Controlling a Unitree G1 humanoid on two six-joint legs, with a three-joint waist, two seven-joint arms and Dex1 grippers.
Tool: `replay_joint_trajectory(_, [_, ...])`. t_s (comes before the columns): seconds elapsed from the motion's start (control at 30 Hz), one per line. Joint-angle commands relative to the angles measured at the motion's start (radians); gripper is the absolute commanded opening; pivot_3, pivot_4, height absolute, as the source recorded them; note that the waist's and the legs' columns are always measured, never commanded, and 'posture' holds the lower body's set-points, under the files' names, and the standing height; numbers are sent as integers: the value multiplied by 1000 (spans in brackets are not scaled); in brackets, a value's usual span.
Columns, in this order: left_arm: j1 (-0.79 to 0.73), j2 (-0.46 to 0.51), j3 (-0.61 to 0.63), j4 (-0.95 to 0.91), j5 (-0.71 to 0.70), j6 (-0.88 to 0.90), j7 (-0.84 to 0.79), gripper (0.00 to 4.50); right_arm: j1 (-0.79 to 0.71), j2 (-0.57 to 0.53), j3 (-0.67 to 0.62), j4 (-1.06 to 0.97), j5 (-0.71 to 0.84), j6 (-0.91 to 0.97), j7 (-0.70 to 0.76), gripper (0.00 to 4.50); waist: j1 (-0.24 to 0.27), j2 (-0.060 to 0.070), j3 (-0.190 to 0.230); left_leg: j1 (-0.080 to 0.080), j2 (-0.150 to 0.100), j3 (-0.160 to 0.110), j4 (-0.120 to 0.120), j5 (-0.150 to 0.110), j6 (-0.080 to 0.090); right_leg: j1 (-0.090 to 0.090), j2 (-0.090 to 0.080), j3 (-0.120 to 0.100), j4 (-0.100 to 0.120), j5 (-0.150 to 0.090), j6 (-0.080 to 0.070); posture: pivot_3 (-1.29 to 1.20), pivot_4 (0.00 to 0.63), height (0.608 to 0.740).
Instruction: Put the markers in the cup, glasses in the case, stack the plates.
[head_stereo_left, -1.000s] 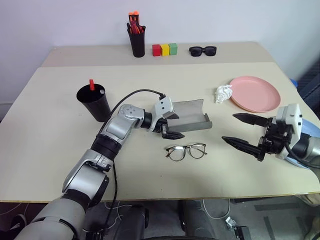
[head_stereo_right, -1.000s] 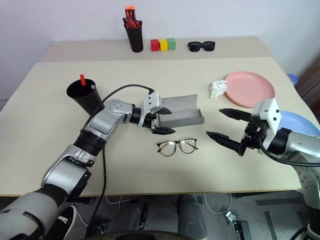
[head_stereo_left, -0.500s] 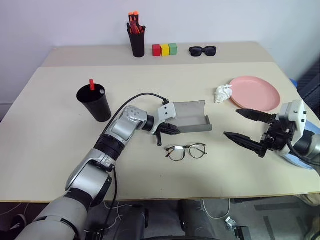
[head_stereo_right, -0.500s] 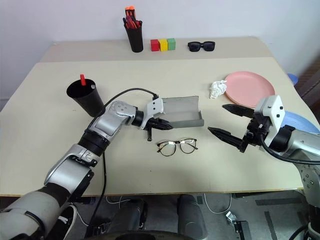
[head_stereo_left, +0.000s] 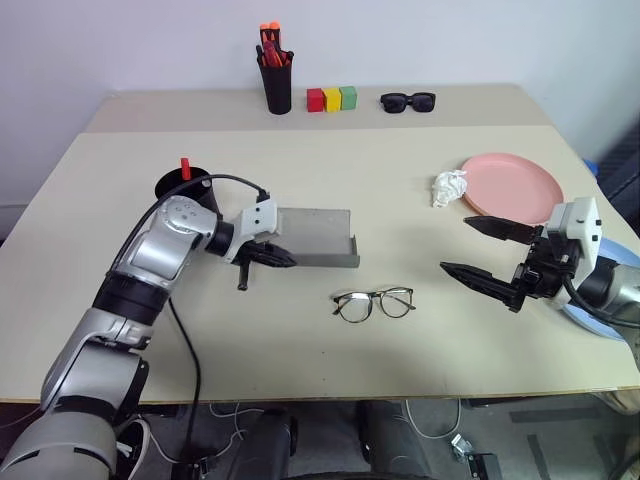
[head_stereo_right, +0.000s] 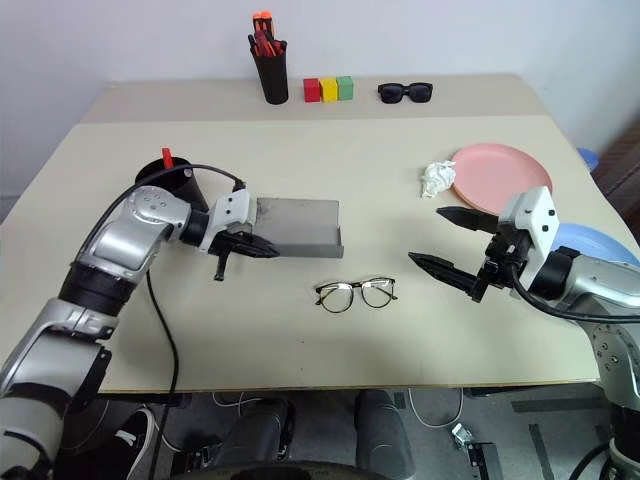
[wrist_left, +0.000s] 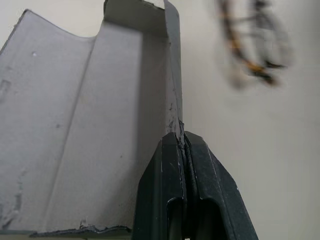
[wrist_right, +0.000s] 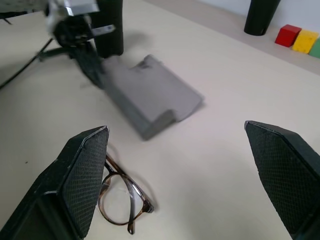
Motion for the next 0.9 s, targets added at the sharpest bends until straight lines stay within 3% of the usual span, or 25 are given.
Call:
replay_joint_trajectory(0.03, [50,39,25,-75,-34,-35,-46,61,-29,-10,-3,-6,8,-11,6,4454,-3,0,0,0,0,0,0,0,0,0,0,0,0,0,0,0,150,740])
replay_joint_trajectory(0.23, [93,46,25,-87,-9,-46,3,61,-47,-11,9,-1,5,-8,5,4454,-2,0,0,0,0,0,0,0,0,0,0,0,1,0,0,0,150,740])
replay_joint_trajectory(0.4, [80,-5,33,-44,12,-35,104,61,-48,-10,17,0,2,-12,12,4454,-2,0,0,1,0,0,0,0,0,0,0,0,0,0,0,0,150,740])
replay_joint_trajectory(0.77, [80,-30,12,-22,12,-88,69,61,-86,-6,51,3,-8,-16,13,4454,-3,0,0,1,0,0,0,0,0,0,0,0,1,0,0,0,150,740])
replay_joint_trajectory(0.87, [78,-38,18,-10,10,-90,74,840,-85,-7,54,-8,-6,-12,10,4454,-3,0,0,1,0,0,0,0,0,0,0,0,1,0,0,0,150,740])
replay_joint_trajectory(0.9, [78,-40,22,-8,13,-101,84,1340,-84,-8,56,-12,-6,-11,10,4454,-2,0,0,0,0,0,0,0,0,0,0,0,1,0,0,0,150,740])
